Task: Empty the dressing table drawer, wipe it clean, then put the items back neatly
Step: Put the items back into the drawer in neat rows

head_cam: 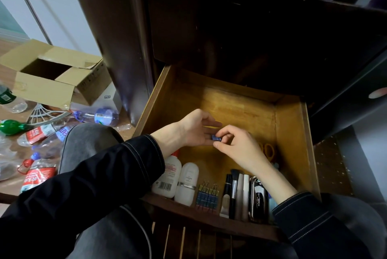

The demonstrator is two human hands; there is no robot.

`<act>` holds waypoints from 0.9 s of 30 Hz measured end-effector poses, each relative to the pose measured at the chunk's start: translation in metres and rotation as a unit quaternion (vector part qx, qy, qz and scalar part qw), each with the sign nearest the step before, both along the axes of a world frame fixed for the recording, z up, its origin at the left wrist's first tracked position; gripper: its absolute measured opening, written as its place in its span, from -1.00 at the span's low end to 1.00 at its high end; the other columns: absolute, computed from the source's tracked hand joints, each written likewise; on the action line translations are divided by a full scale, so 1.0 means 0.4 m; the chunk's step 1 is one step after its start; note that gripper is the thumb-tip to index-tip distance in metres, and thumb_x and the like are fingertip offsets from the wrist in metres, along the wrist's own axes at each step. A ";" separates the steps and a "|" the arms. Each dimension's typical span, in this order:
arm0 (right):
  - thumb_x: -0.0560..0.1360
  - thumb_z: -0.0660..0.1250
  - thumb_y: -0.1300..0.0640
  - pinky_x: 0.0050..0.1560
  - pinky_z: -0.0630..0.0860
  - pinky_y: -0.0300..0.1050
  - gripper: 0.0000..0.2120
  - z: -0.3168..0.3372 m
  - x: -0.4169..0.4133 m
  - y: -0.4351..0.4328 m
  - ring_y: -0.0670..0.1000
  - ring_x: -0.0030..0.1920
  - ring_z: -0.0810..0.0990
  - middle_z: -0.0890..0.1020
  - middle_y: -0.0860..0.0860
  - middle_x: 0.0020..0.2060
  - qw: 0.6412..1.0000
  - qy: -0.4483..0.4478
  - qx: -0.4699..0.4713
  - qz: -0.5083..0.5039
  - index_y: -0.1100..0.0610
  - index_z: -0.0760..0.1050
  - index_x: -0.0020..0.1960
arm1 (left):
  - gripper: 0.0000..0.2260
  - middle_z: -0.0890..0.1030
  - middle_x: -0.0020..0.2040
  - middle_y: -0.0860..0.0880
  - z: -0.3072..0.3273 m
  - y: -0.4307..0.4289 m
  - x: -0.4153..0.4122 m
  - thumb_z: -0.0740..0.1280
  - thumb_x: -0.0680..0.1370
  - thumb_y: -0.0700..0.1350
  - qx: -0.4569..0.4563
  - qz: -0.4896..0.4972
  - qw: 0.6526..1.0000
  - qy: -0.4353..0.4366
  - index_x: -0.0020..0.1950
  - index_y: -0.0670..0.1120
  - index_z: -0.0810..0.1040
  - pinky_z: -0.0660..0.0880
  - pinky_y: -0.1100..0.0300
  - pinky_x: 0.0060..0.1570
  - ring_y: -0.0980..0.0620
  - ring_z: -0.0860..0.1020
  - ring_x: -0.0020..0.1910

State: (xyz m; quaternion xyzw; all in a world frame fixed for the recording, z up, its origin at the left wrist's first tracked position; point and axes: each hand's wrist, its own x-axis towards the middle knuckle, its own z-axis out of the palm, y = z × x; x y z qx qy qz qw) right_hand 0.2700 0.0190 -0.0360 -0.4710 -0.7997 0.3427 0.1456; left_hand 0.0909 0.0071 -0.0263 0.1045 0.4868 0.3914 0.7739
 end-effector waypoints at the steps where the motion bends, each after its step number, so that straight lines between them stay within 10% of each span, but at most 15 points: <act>1: 0.47 0.50 -0.02 -0.16 0.53 -0.10 -0.85 -0.002 0.000 0.000 -0.16 -0.19 0.57 0.59 -0.13 -0.25 1.000 -0.003 -0.001 0.003 -0.12 0.57 0.00 | -0.65 0.45 0.35 -0.35 0.002 -0.001 0.001 0.16 0.60 -0.16 0.005 -0.004 1.000 -0.004 0.33 -0.27 0.48 0.53 -0.08 0.17 -0.30 0.52 0.26; 8: 0.44 0.53 0.13 -0.30 0.41 -0.37 -0.83 -0.007 0.002 0.016 -0.27 -0.30 0.54 0.65 -0.08 -0.22 0.996 0.050 -0.042 -0.055 -0.10 0.59 -0.08 | -0.65 0.51 0.32 -0.34 0.013 -0.004 0.011 0.16 0.61 -0.30 0.061 -0.044 0.996 0.045 0.38 -0.28 0.45 0.52 -0.08 0.29 -0.28 0.56 0.28; 15: 0.52 0.45 0.24 -0.29 0.43 -0.34 -0.77 0.008 0.011 0.028 -0.13 -0.21 0.60 0.67 -0.10 -0.21 0.988 0.110 -0.071 -0.086 -0.10 0.62 -0.12 | -0.75 0.66 0.03 -0.36 0.015 -0.016 0.023 0.27 0.54 -0.48 0.093 -0.117 0.965 0.216 0.15 -0.25 0.56 0.68 0.10 -0.15 -0.21 0.71 -0.03; 20: 0.47 0.48 0.24 -0.20 0.49 -0.18 -0.80 -0.003 0.018 0.026 -0.11 -0.24 0.62 0.67 -0.08 -0.29 0.992 0.037 -0.080 -0.086 -0.06 0.63 -0.10 | -0.80 0.68 -0.10 -0.29 0.006 -0.017 0.019 0.37 0.55 -0.36 0.102 -0.300 0.847 0.427 0.17 -0.32 0.58 0.64 0.09 -0.25 -0.09 0.64 -0.34; 27: 0.37 0.55 0.25 -0.05 0.65 -0.01 -0.84 -0.025 0.008 0.003 -0.08 -0.17 0.68 0.72 -0.04 -0.22 0.978 -0.085 -0.168 0.090 0.00 0.68 -0.18 | -0.83 0.64 -0.23 -0.15 0.006 -0.036 0.006 0.40 0.57 -0.26 0.050 -0.446 0.758 0.474 0.14 -0.29 0.60 0.55 0.25 -0.45 0.03 0.57 -0.45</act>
